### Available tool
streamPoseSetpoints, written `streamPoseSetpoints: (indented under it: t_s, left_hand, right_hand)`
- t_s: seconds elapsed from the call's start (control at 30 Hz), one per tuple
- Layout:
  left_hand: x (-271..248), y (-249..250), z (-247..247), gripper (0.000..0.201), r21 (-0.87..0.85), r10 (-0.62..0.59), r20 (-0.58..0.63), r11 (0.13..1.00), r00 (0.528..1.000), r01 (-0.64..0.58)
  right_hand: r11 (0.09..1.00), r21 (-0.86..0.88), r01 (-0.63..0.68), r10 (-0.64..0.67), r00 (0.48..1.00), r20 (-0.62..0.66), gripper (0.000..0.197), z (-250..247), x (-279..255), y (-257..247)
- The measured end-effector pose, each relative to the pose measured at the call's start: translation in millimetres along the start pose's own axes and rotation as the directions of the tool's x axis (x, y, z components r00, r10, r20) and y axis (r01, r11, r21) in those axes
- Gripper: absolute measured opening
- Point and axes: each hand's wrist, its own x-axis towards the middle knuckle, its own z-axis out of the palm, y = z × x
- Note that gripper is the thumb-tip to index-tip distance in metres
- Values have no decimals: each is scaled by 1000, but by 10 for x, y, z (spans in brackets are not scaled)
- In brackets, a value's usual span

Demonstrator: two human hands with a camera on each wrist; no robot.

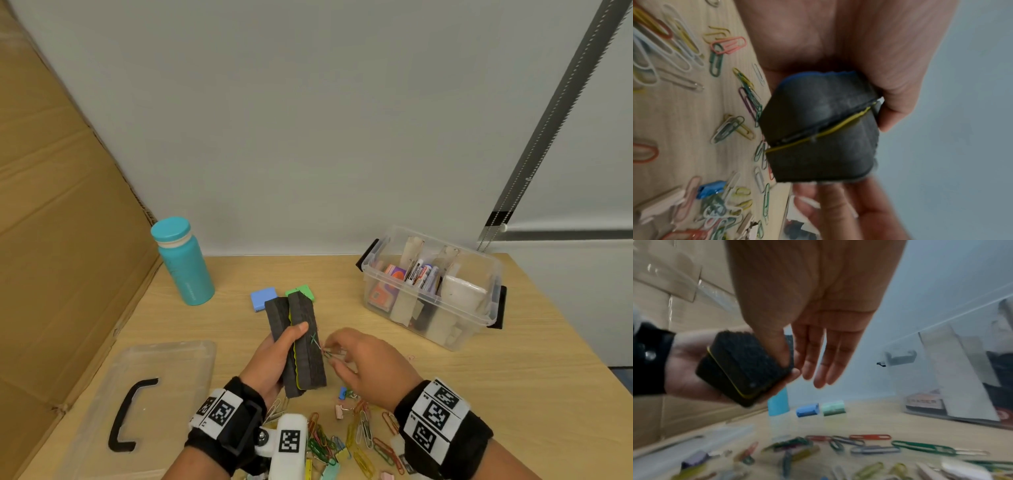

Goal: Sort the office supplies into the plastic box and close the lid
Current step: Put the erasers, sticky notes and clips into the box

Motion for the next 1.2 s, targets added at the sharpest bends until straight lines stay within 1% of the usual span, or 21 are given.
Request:
streamPoseSetpoints:
  t_s: [0.07,0.1,0.2,0.3,0.37,0.4,0.43,0.5,0.53,0.57,0.63,0.67,0.73,0.77,0.83,0.9,1.0,1.03,1.1,1.17,1.2]
  left_hand:
    - [-5,-7,28,32,3,-1,12,1000,1000,1]
    - [-10,-5,41,33,-1,-3,20,1000,1000,3]
    - [-24,0,75,32,34,2,55,999,998,-4]
    - [-39,-12,76,34,95,11,54,995,998,-17]
    - [-39,-10,57,37,95,13,32,995,999,-16]
    - [-36,-3,42,38,83,13,21,996,1000,-14]
    - [-32,4,25,39,67,13,13,998,1000,-13]
    - [-18,12,-8,40,35,28,10,999,1000,-28]
    - [-13,16,-20,40,26,43,14,999,999,-43]
    - [-9,21,-26,40,23,56,17,998,998,-57]
    - [3,22,-23,43,36,68,16,997,998,-68]
    - [12,19,-19,47,46,68,13,997,998,-68]
    - [22,19,6,55,57,70,-1,996,998,-70]
    - [25,21,20,57,60,68,-6,996,998,-68]
    - [25,30,62,54,54,53,3,997,999,-53]
    - [21,42,108,52,72,37,18,997,999,-38]
    - [-5,55,171,60,129,39,74,990,996,-49]
    - [-3,52,175,60,142,32,90,989,995,-44]
    - [17,36,149,48,130,14,105,991,994,-28]
    - [32,53,110,37,67,-8,90,998,996,2]
    - [48,56,84,38,41,-11,70,999,997,8]
  right_hand:
    - [978,208,20,-7,998,-61,30,-35,17,-132]
    - [962,270,29,-8,997,-77,31,-29,38,-167]
    - [962,267,62,-25,990,-141,19,11,108,-157]
    - [977,209,37,-14,993,-113,11,19,115,-88]
    - [992,124,11,-4,999,-53,10,48,69,-19]
    - [999,52,-13,13,1000,2,10,63,37,19]
    - [998,-47,-44,47,996,80,13,72,5,52]
    - [965,-247,-93,150,963,223,27,84,-50,97]
    - [949,-296,-103,179,954,240,36,86,-74,106]
    - [947,-306,-98,169,962,213,41,76,-90,105]
    - [970,-244,-7,29,996,86,45,30,-115,53]
    - [975,-212,68,-61,997,41,48,4,-120,14]
    - [959,-193,209,-212,977,4,54,-43,-121,-56]
    - [945,-197,260,-264,964,7,56,-59,-112,-80]
    - [922,-231,310,-314,949,18,57,-87,-82,-118]
    - [888,-318,331,-345,939,14,57,-124,-44,-143]
    - [806,-426,412,-444,896,27,52,-122,-8,-124]
    - [781,-445,438,-477,879,29,48,-123,3,-109]
    - [741,-479,470,-527,850,20,34,-148,19,-51]
    - [708,-509,489,-565,825,6,19,-217,25,29]
    - [706,-516,485,-571,821,-11,16,-273,29,71]
